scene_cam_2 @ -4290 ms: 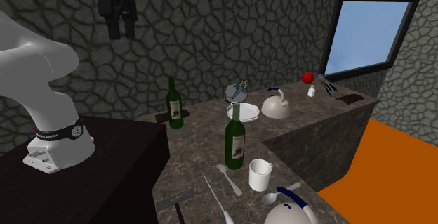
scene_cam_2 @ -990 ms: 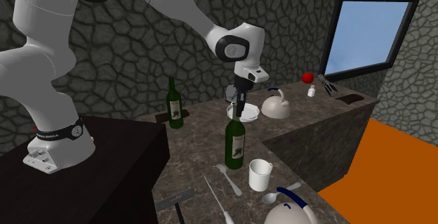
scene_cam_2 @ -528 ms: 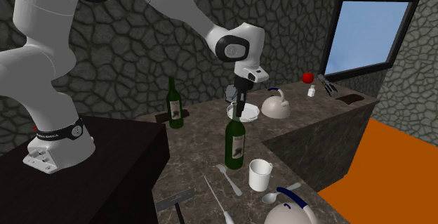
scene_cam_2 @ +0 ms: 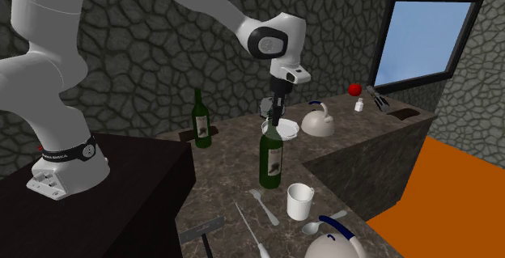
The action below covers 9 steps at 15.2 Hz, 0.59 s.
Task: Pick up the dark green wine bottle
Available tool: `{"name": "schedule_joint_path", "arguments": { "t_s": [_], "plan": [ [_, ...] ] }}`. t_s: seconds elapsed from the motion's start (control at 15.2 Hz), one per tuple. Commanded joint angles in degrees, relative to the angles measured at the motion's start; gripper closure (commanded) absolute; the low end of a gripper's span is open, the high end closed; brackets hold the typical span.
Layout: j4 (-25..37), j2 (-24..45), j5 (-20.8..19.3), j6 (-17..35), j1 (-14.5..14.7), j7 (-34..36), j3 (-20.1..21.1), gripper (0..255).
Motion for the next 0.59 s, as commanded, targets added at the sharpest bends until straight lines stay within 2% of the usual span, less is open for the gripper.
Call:
{"name": "schedule_joint_path", "arguments": {
  "t_s": [0.0,0.53],
  "plan": [
    [0.6,-0.7,0.2,-1.3,-0.1,-0.1,0.1,255],
    [2.1,-3.1,0.8,-5.0,-0.3,-0.2,0.5,255]
  ]
}}
